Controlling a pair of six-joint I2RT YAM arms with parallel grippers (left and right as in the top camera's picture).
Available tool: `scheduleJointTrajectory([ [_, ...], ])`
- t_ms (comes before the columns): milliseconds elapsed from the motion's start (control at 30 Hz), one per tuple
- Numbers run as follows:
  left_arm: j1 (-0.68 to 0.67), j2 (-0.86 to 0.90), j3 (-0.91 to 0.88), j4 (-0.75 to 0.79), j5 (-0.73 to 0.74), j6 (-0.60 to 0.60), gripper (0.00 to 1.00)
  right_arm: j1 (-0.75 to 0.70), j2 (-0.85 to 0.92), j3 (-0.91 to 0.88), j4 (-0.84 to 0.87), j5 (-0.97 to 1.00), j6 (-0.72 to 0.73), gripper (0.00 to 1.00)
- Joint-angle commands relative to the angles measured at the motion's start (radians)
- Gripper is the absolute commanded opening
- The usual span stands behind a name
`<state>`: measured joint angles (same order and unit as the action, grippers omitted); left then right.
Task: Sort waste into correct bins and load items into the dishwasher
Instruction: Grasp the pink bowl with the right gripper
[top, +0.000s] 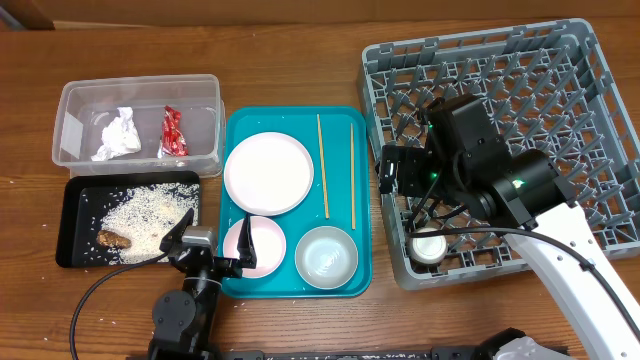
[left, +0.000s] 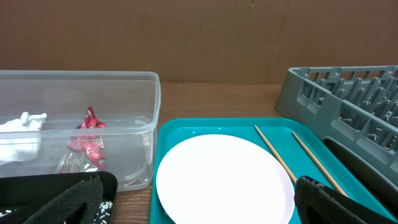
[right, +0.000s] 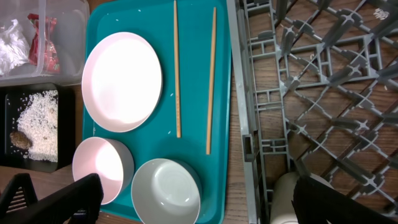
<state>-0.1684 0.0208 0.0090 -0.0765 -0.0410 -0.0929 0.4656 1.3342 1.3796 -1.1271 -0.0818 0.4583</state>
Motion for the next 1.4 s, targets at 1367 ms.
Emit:
scheduleJointTrajectory([
  [1367,0.005,-0.002,-0.003,0.002,0.009,0.026,1.00,0.423,0.565,0.015,0.410,-0.106,0.164,0.68],
])
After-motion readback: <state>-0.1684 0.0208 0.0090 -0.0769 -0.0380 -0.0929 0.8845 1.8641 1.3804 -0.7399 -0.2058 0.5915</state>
